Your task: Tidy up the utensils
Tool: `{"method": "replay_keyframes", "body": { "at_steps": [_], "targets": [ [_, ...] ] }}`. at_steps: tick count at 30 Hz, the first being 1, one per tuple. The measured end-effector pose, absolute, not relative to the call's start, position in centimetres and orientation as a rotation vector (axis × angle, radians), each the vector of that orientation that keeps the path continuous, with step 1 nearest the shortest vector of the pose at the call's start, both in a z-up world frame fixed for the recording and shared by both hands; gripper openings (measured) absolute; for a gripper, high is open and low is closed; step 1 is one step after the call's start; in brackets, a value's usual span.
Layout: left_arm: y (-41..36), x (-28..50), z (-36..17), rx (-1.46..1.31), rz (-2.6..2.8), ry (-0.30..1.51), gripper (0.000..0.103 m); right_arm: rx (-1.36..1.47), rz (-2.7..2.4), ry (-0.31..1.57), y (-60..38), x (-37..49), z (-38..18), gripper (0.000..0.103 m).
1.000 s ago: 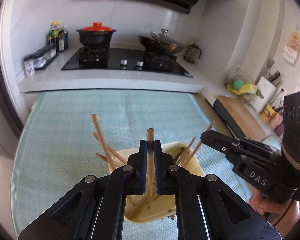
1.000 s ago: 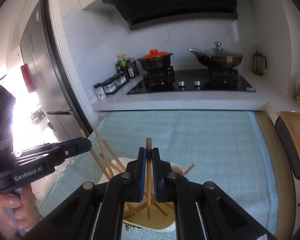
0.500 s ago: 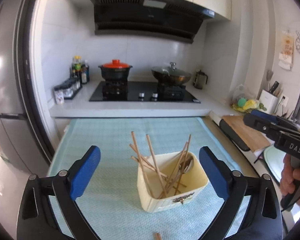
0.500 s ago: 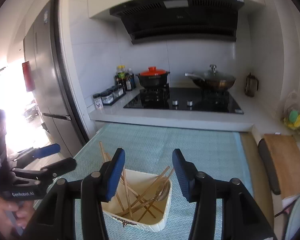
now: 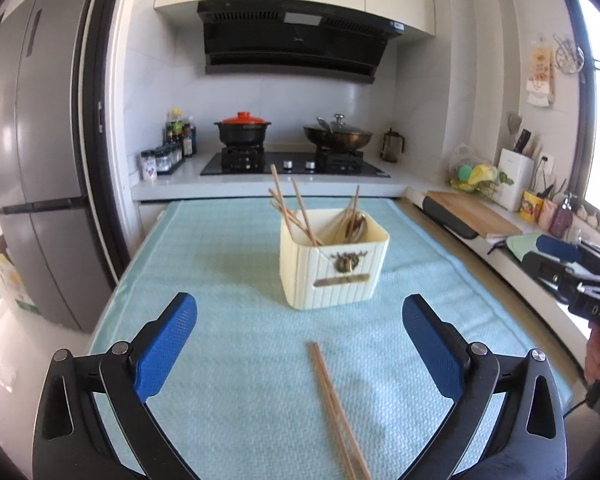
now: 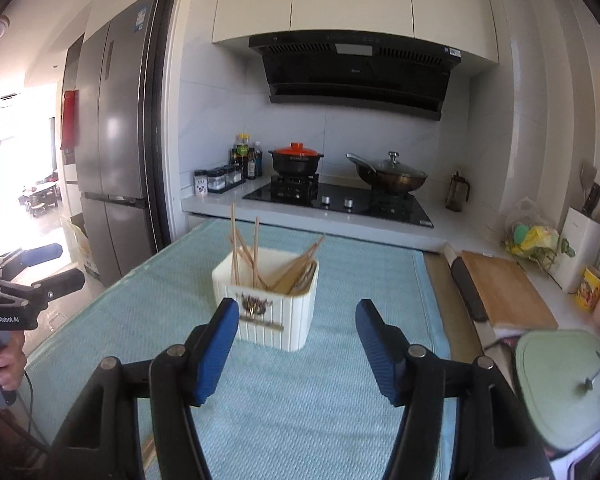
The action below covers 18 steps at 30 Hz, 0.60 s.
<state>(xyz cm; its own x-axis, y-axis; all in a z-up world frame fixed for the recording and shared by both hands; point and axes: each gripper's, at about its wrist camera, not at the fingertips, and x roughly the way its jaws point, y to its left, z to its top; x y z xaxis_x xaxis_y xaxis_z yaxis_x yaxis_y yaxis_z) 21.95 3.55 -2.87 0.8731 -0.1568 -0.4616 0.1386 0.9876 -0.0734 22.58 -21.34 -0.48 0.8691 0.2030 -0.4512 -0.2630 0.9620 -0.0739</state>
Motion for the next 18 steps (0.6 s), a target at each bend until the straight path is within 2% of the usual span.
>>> {"method": "replay_keyframes", "body": {
  "at_steps": [9, 18],
  "targets": [
    [1.5, 19.1, -7.3, 0.01, -0.145, 0.577, 0.102, -0.097, 0.143, 0.591, -22.7, 18.4, -9.4, 0.062],
    [3.9, 20.0, -9.8, -0.083, -0.042, 0.657, 0.102, -0.05, 0.105, 0.597, -24.5, 18.1, -9.8, 0.062]
  ]
}}
